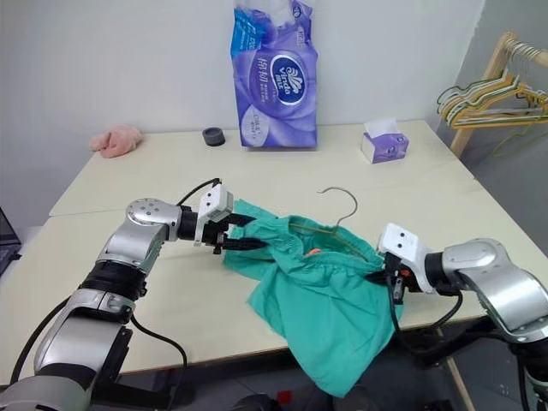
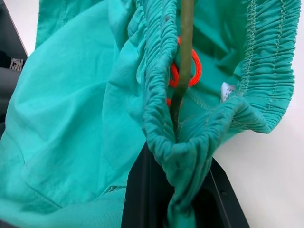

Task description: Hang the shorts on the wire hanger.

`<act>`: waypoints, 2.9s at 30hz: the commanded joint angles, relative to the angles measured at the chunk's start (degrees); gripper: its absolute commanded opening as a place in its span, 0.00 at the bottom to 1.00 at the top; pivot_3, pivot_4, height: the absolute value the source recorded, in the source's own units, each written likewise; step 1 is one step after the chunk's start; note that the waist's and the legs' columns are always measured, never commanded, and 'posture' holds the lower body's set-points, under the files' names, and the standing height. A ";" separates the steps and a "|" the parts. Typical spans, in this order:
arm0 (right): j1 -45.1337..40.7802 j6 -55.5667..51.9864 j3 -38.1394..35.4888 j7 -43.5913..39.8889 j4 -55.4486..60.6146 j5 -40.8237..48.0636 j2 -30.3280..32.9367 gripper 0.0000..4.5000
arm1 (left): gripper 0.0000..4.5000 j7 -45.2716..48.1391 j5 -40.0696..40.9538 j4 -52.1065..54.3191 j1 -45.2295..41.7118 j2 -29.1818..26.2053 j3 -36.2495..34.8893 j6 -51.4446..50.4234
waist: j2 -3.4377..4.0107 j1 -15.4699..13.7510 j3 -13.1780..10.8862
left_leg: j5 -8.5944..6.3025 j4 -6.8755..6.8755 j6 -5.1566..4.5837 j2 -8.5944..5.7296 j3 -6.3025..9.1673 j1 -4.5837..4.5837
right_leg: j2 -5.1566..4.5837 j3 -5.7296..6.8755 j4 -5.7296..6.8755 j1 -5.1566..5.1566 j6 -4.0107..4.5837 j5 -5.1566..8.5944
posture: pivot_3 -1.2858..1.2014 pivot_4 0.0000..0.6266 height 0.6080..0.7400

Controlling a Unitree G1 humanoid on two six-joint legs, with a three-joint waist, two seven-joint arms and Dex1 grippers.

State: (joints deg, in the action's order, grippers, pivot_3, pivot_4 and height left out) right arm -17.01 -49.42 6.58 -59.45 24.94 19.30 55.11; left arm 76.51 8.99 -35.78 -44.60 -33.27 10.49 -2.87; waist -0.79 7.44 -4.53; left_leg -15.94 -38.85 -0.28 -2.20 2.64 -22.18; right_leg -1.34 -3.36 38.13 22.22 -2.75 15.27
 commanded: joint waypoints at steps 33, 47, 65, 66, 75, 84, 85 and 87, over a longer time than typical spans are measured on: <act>26.21 -43.08 -67.07 35.73 10.64 39.27 -2.31 0.00 | 0.58 -18.84 6.99 30.32 -6.93 19.67 3.77 -24.42 | 0.09 2.40 -1.94 | -0.08 -0.05 -0.20 -0.08 -0.45 -0.22 | 0.18 -0.40 -0.19 -0.02 -0.41 0.24 | 0.35 0.25 1.00; 14.25 -41.38 -71.13 82.02 -9.43 66.28 6.89 0.00 | 0.58 -24.64 5.72 30.56 -13.67 32.36 6.95 -20.63 | -0.01 9.29 -5.57 | -0.36 0.05 -0.69 -0.11 -1.37 -0.32 | 0.32 -1.02 -0.48 0.02 -0.86 0.36 | 0.33 0.34 1.00; 8.54 -27.38 -56.88 93.18 -38.50 67.72 26.61 0.00 | 0.58 -27.86 4.97 23.00 -22.04 41.34 6.34 -15.78 | 0.29 10.11 -6.88 | -0.86 0.12 -1.53 -0.21 -2.64 -0.42 | 0.29 -2.23 -1.36 0.11 -1.72 0.27 | 0.35 0.36 1.00; 7.57 -26.88 -55.31 90.55 -40.40 64.85 27.50 0.00 | 0.58 -28.02 4.99 22.45 -22.45 41.62 6.16 -15.40 | 0.27 10.11 -6.95 | -0.89 0.12 -1.57 -0.22 -2.70 -0.40 | 0.27 -2.28 -1.38 0.11 -1.76 0.26 | 0.35 0.36 1.00; -6.25 -20.26 -36.71 67.46 -56.29 42.70 33.44 0.00 | 0.58 -28.34 5.82 15.14 -28.10 44.16 4.04 -11.13 | 0.70 10.16 -7.67 | -0.94 0.14 -1.64 -0.20 -2.93 -0.24 | 0.25 -2.50 -1.34 0.14 -1.85 0.23 | 0.37 0.35 1.00; -16.83 -24.30 -31.43 57.06 -61.16 30.79 30.77 0.00 | 0.58 -27.58 6.95 6.03 -35.17 46.43 1.34 -5.73 | 0.80 10.02 -7.80 | -0.95 0.14 -1.63 -0.23 -2.94 -0.25 | 0.19 -2.54 -1.30 0.15 -1.88 0.22 | 0.37 0.34 1.00; -17.48 -24.75 -31.53 56.66 -61.15 29.72 30.39 0.00 | 0.58 -27.25 7.06 5.30 -35.84 46.62 1.28 -5.20 | 0.80 10.01 -7.80 | -0.95 0.13 -1.63 -0.23 -2.95 -0.25 | 0.19 -2.54 -1.30 0.15 -1.88 0.22 | 0.37 0.34 1.00; -18.62 -25.81 -31.93 55.90 -61.02 27.95 29.73 0.00 | 0.58 -26.70 7.26 4.27 -36.87 46.90 1.28 -4.36 | 0.80 9.98 -7.79 | -0.95 0.13 -1.63 -0.23 -2.95 -0.25 | 0.18 -2.54 -1.30 0.15 -1.89 0.21 | 0.37 0.34 1.00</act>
State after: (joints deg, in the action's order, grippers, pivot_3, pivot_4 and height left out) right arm -34.22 -74.54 -23.70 -2.73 -36.45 48.98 83.90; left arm 49.33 15.41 -31.98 -77.93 9.61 12.97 -9.02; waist 0.00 17.42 -12.32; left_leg -16.89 -38.72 -1.90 -2.44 -0.31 -22.43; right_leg -1.16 -5.91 36.83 22.37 -4.65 15.49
